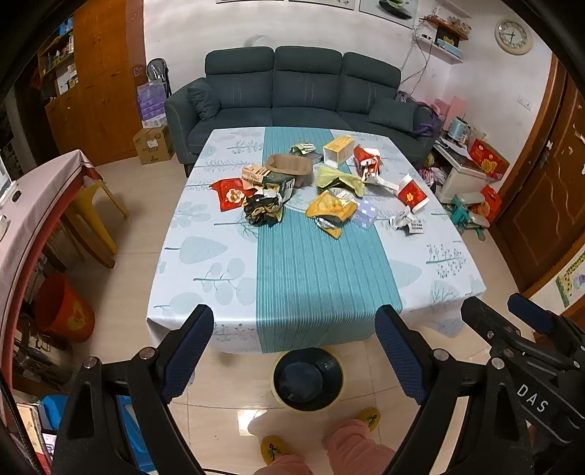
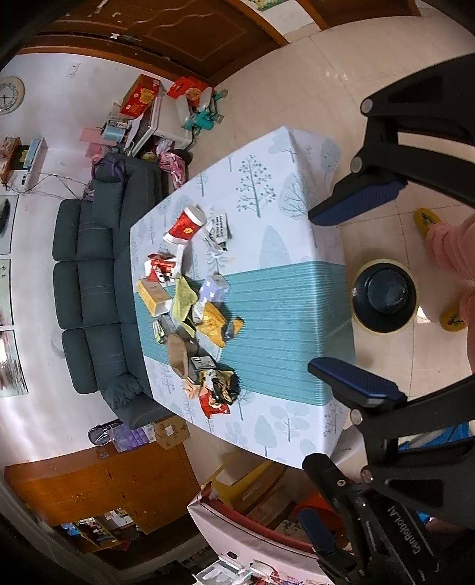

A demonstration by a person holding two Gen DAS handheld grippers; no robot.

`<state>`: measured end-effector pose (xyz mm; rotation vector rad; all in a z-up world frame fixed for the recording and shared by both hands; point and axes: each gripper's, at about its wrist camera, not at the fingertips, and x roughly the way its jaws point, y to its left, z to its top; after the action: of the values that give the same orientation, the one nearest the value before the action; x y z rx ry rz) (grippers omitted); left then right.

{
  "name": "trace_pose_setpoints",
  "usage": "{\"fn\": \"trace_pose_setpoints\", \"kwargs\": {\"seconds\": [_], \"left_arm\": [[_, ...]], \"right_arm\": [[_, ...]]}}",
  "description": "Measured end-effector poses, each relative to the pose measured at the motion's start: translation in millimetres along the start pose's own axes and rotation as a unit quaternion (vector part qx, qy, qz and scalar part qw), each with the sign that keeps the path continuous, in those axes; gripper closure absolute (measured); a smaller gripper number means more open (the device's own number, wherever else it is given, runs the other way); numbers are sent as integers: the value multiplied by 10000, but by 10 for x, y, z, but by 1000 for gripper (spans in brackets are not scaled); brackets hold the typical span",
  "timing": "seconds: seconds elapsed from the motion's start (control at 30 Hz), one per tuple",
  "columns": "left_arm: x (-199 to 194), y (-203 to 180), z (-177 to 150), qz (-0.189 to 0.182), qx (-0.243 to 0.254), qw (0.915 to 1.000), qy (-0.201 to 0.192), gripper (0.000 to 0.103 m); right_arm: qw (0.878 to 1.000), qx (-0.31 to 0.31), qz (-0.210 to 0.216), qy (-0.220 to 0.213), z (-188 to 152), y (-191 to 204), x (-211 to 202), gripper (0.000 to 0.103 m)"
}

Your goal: Collect trash

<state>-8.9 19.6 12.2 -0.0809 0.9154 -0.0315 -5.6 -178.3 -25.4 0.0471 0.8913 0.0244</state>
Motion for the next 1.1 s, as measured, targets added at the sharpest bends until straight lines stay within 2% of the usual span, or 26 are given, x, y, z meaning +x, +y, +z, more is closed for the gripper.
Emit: {"fn": "trace_pose_setpoints", "kwargs": {"seconds": [0.23, 0.47, 0.63, 0.8, 0.9, 1.1], "left_arm": [[158, -112, 184, -110, 68, 9999, 48, 14], [559, -323, 453, -95, -132, 9998, 126, 14], [921, -611, 744, 72, -263, 9994, 208, 14], [1362, -1022, 1145, 198, -410, 9987, 234, 14], [1700, -1304, 1339, 143, -322, 9986, 402, 14], [2285, -1721, 1474, -74, -61, 9963, 851, 14]], "right_arm": [[9999, 103, -54, 25, 199, -102, 70, 28], [9998, 124, -100, 120, 398, -349, 326, 28], [9994, 74, 84, 341, 720, -667, 731, 28], [9985, -154, 311, 413, 1207, -1077, 1117, 28], [9972, -354, 428, 500, 1441, -1312, 1370, 28], [9897, -989, 577, 860, 1851, -1611, 2087, 28]]}}
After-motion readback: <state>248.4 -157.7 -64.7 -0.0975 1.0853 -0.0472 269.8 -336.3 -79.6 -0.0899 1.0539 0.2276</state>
